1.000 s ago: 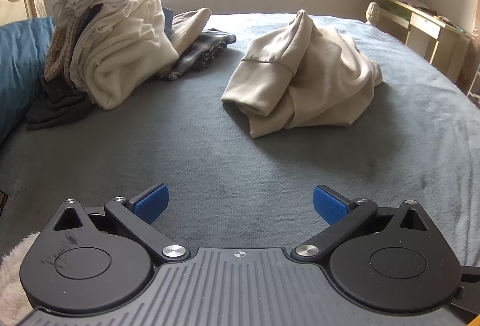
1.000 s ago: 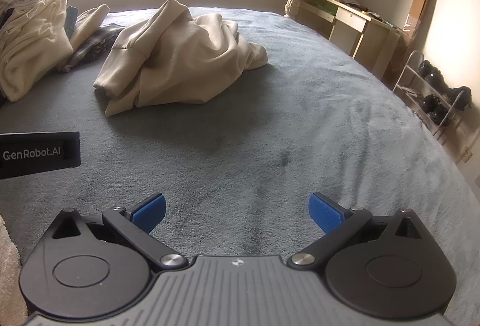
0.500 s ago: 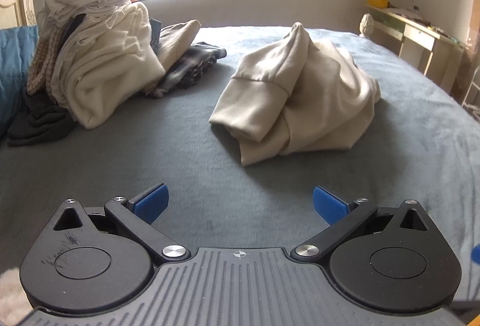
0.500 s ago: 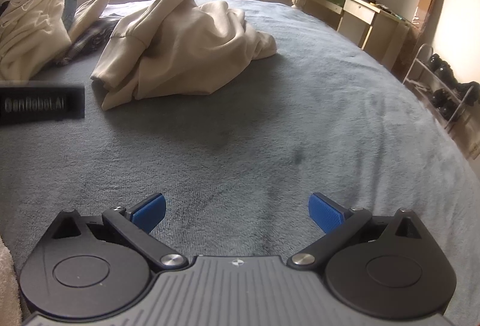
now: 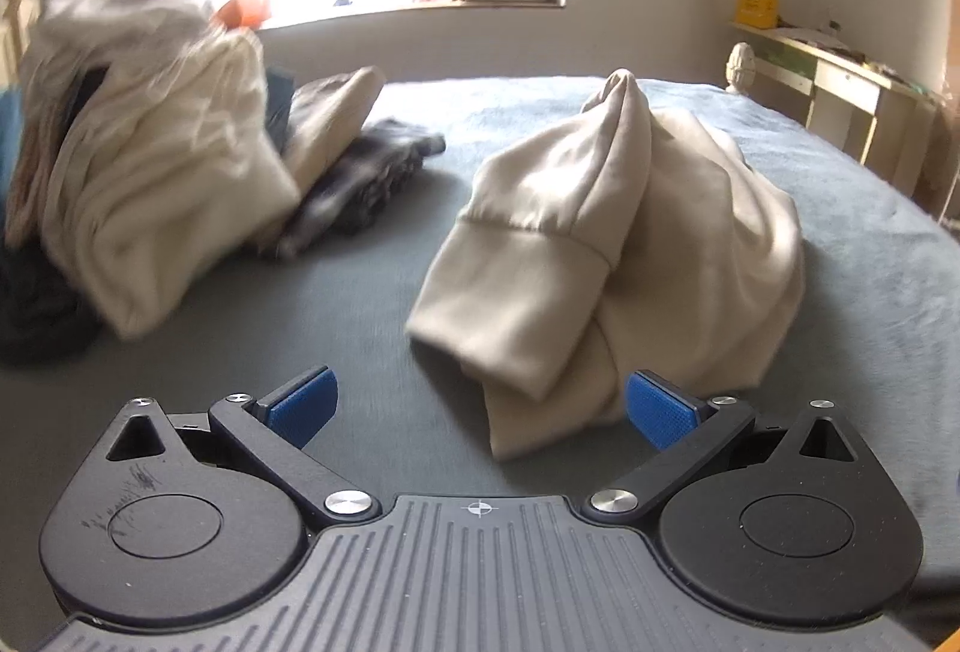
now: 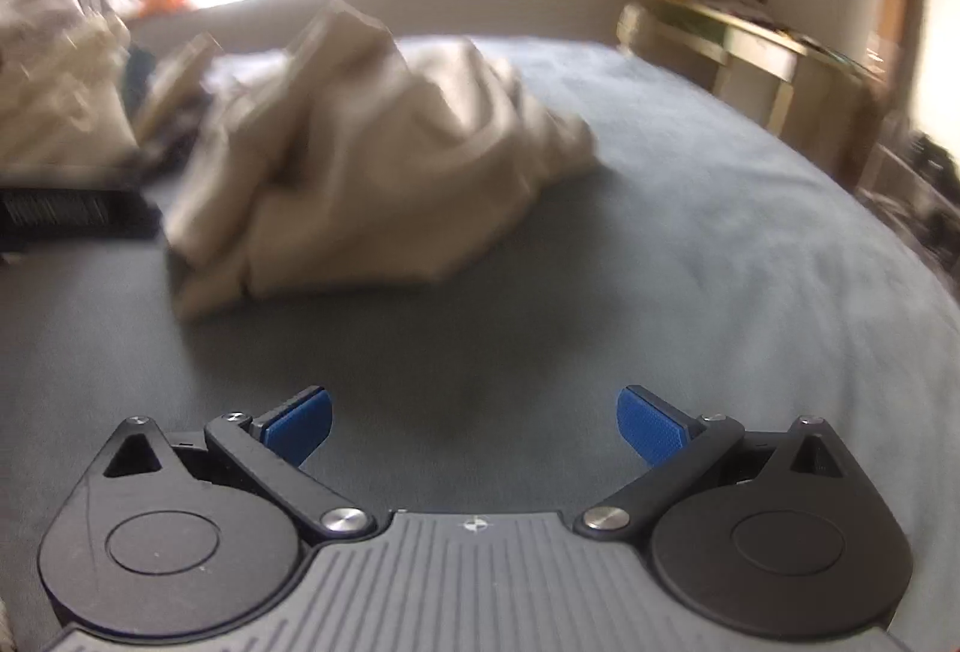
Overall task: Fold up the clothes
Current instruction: 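Grasp the beige hoodie fabric with the left gripper and lift it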
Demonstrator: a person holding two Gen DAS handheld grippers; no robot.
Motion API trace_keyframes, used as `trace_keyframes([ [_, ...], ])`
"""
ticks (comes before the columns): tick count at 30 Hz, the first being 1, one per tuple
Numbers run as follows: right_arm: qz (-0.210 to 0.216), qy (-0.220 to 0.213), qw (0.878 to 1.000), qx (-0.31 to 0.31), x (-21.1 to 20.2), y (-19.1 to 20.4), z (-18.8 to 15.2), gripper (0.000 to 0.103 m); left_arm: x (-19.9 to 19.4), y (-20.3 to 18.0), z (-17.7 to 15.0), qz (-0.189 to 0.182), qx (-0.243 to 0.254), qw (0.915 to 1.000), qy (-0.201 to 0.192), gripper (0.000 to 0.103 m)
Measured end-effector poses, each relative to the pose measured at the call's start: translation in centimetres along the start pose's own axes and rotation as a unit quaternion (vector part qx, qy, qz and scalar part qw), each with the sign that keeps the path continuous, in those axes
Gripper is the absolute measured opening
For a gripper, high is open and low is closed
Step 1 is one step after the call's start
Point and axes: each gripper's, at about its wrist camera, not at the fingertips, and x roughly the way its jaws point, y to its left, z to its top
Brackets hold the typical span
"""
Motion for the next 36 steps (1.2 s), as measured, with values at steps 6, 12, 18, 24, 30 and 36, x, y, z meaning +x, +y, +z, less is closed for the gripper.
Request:
trace_keyframes([
  [6, 0.049, -0.025, 0.998, 0.002, 3.8, -0.8, 6.0, 0.103, 3.8, -1.3, 2.0, -0.012, 0.068, 0.9972, -0.028, 0.103],
  [12, 0.096, -0.043, 0.994, -0.013, 8.0, 0.0, 12.5, 0.103, 6.6, -2.8, 3.8, -0.045, 0.115, 0.9916, -0.039, 0.094],
  [18, 0.120, -0.022, 0.992, -0.017, 14.0, 1.9, 17.9, 0.083, 9.1, -2.1, 3.8, -0.074, 0.073, 0.9946, 0.002, 0.047],
  [24, 0.181, -0.028, 0.980, 0.079, 15.6, 1.8, 22.2, 0.072, 8.5, -1.4, 3.3, -0.096, 0.046, 0.9942, 0.014, 0.015],
  [30, 0.167, 0.045, 0.984, 0.042, 18.8, 4.8, 23.9, 0.073, 7.3, -3.0, 2.6, -0.125, 0.082, 0.9888, 0.011, 0.007],
  [36, 0.136, 0.122, 0.983, 0.023, 20.5, 5.0, 20.8, 0.032, 5.8, -3.4, 1.2, -0.153, 0.102, 0.9828, 0.013, 0.007],
])
